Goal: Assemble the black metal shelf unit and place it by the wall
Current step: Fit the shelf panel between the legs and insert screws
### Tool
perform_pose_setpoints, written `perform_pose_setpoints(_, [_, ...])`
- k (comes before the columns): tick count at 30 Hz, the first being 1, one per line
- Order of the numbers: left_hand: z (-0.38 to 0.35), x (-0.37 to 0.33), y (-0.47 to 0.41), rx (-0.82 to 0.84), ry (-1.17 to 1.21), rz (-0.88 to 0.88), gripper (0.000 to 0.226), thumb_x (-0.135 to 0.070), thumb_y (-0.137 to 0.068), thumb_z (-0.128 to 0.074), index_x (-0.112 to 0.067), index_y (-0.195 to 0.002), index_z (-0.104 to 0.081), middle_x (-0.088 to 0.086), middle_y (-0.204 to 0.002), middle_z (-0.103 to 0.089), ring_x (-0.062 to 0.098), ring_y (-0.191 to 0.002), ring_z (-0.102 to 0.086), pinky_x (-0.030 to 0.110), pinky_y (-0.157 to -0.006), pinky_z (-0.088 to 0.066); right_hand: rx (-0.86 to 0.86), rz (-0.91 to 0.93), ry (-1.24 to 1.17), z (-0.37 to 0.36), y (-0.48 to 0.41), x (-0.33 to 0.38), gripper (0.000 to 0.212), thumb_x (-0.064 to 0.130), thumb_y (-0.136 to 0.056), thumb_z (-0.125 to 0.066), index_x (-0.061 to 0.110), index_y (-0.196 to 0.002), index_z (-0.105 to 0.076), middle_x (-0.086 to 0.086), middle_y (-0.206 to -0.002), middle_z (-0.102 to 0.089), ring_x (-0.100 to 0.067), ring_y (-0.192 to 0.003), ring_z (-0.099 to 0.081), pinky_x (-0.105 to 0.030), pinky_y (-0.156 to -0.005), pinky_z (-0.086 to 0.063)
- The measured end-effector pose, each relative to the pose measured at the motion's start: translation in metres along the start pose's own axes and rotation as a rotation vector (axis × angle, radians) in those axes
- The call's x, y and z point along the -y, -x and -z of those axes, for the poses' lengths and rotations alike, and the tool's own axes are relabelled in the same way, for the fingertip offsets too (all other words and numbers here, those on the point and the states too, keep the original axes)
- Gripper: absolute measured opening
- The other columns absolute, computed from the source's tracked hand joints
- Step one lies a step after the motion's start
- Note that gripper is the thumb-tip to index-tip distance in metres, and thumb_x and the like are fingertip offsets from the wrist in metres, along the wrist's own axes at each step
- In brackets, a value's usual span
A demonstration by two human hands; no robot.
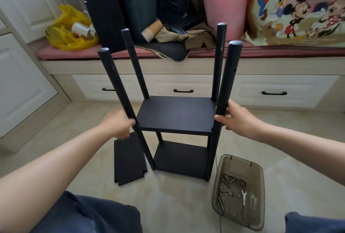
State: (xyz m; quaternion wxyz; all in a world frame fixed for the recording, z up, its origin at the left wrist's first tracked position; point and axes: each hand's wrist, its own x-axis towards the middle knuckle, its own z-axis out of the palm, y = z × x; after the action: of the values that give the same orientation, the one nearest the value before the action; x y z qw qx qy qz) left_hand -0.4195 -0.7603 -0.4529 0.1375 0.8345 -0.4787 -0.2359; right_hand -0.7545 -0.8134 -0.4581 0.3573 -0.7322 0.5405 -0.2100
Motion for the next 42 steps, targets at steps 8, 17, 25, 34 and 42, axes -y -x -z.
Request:
perform_pose_setpoints(8, [-0.111,-0.069,0.050,0.593,0.037,-0.098,0.038,-0.051,-0.099,-0.052,-0.015,-0.098,-0.067,0.001,-0.091,-0.060,0.017,-0.080,-0.056,0.027,-0.083,-0.050,-0.082,0.083,0.003,0.017,-0.002,0.006,0.020,0.022,-0.094,-0.066,0.022,-0.113,-0.061,0.003,-0.106,-0.067,-0.016,-0.100,-0.063,-0.030,-0.083,-0.051])
perform_pose_setpoints(17, [-0.184,-0.110,0.057,0.549,1.129,0.156,0.055,-0.044,-0.096,-0.064,-0.015,-0.141,-0.051,-0.001,-0.136,-0.057,0.025,-0.145,-0.038,0.042,-0.121,-0.025,-0.054,0.112,-0.038,0.019,0.000,0.004,0.019,0.021,-0.096,-0.062,0.028,-0.113,-0.055,0.013,-0.103,-0.063,-0.012,-0.101,-0.064,-0.027,-0.079,-0.051])
perform_pose_setpoints(25, [-0.207,-0.118,0.054,0.303,1.399,0.165,0.015,-0.025,-0.093,-0.071,-0.014,-0.102,-0.071,0.000,-0.093,-0.078,0.017,-0.095,-0.073,0.022,-0.074,-0.054,-0.058,0.138,-0.036,0.016,0.005,-0.001,0.024,0.023,-0.096,-0.061,0.024,-0.120,-0.056,0.005,-0.115,-0.066,-0.013,-0.106,-0.065,-0.038,-0.089,-0.057])
perform_pose_setpoints(34, [-0.217,-0.126,0.057,0.218,1.437,0.164,0.008,-0.023,-0.094,-0.068,-0.015,-0.091,-0.070,-0.006,-0.074,-0.074,0.015,-0.081,-0.071,0.024,-0.068,-0.053,-0.106,0.139,-0.019,0.009,0.008,-0.003,0.026,0.023,-0.097,-0.061,0.021,-0.122,-0.054,0.004,-0.109,-0.068,-0.014,-0.101,-0.067,-0.037,-0.084,-0.059])
perform_pose_setpoints(42, [-0.215,-0.127,0.057,0.214,1.451,0.192,0.010,-0.020,-0.094,-0.069,-0.015,-0.085,-0.067,-0.010,-0.064,-0.071,0.013,-0.073,-0.068,0.019,-0.058,-0.054,-0.081,0.136,-0.008,0.010,0.009,0.000,0.024,0.020,-0.098,-0.059,0.019,-0.121,-0.052,0.005,-0.112,-0.066,-0.014,-0.103,-0.065,-0.040,-0.085,-0.058])
